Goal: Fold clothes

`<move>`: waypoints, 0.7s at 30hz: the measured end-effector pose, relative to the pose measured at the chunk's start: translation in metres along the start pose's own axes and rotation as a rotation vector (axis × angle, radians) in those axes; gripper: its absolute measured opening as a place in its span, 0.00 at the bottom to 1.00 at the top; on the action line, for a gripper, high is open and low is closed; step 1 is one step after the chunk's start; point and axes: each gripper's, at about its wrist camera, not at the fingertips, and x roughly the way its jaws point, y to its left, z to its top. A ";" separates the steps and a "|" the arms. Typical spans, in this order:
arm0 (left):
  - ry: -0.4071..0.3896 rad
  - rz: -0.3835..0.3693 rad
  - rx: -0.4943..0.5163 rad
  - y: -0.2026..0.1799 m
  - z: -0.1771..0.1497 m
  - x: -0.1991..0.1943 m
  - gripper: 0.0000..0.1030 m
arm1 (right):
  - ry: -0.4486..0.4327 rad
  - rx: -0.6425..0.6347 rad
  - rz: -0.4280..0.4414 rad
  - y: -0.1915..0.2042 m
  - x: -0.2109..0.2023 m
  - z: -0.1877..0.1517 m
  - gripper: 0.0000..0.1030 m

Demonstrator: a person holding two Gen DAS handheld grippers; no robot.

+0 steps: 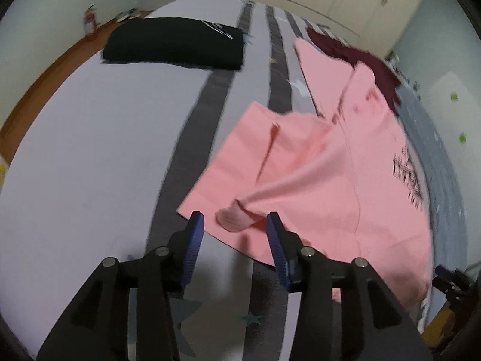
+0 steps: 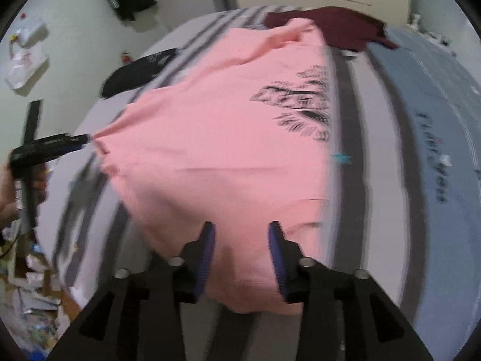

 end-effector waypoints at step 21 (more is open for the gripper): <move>-0.208 0.025 0.145 0.013 0.037 -0.025 0.03 | 0.066 0.122 0.070 0.015 0.057 -0.018 0.36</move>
